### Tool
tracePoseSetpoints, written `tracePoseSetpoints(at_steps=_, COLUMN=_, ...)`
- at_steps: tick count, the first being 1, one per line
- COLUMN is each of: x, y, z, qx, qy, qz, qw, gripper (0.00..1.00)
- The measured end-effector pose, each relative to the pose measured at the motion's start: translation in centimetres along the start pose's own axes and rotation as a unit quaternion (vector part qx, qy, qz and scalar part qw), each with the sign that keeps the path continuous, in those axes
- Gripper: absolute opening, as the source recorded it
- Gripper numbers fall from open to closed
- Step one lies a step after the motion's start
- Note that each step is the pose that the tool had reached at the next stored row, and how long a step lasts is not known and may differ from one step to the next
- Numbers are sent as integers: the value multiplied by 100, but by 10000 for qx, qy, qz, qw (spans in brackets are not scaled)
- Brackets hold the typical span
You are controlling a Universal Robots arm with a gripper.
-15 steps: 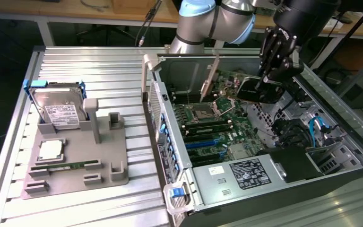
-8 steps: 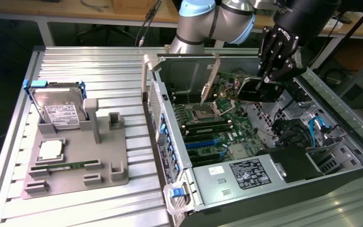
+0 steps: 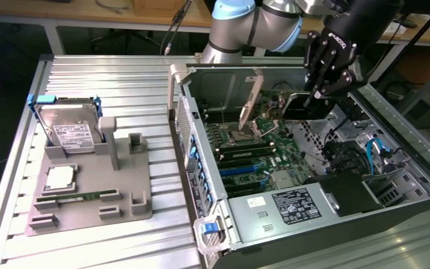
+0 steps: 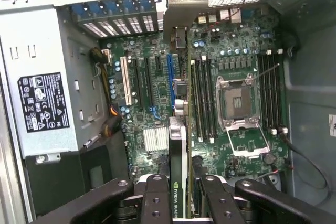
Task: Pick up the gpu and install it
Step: 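Insert the gpu into the slot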
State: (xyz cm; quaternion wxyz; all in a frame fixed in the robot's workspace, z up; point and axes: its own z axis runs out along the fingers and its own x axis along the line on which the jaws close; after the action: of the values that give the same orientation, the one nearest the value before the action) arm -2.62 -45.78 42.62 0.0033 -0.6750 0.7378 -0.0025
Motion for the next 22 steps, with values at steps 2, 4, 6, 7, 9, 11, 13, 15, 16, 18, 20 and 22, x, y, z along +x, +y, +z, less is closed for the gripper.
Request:
tracePoseSetpoints(at_steps=2, x=0, y=0, z=0, qx=0, qy=-1, qz=-141, qw=9999, gripper=27)
tracePoseSetpoints(at_steps=4, x=0, y=0, z=0, qx=0, qy=-1, qz=-196, qw=9998, gripper=27)
tracePoseSetpoints(at_steps=6, x=0, y=0, z=0, qx=0, qy=-1, qz=-196, qw=9998, gripper=27)
tracePoseSetpoints(at_steps=7, x=0, y=0, z=0, qx=0, qy=-1, qz=-197, qw=9998, gripper=27)
tracePoseSetpoints(at_steps=9, x=0, y=0, z=0, qx=0, qy=-1, qz=-197, qw=9998, gripper=27)
tracePoseSetpoints(at_steps=11, x=0, y=0, z=0, qx=0, qy=-1, qz=-197, qw=9998, gripper=27)
tracePoseSetpoints(at_steps=13, x=0, y=0, z=3, qx=0, qy=-1, qz=-197, qw=9998, gripper=27)
tracePoseSetpoints(at_steps=15, x=0, y=0, z=13, qx=0, qy=-1, qz=-197, qw=9998, gripper=27)
tracePoseSetpoints(at_steps=16, x=0, y=1, z=20, qx=0, qy=-1, qz=-196, qw=9998, gripper=27)
tracePoseSetpoints(at_steps=18, x=0, y=0, z=42, qx=0, qy=0, qz=-197, qw=9998, gripper=27)
tracePoseSetpoints(at_steps=20, x=0, y=1, z=68, qx=0, qy=1, qz=-196, qw=9998, gripper=27)
tracePoseSetpoints(at_steps=22, x=-1, y=1, z=100, qx=2, qy=2, qz=-197, qw=9998, gripper=27)
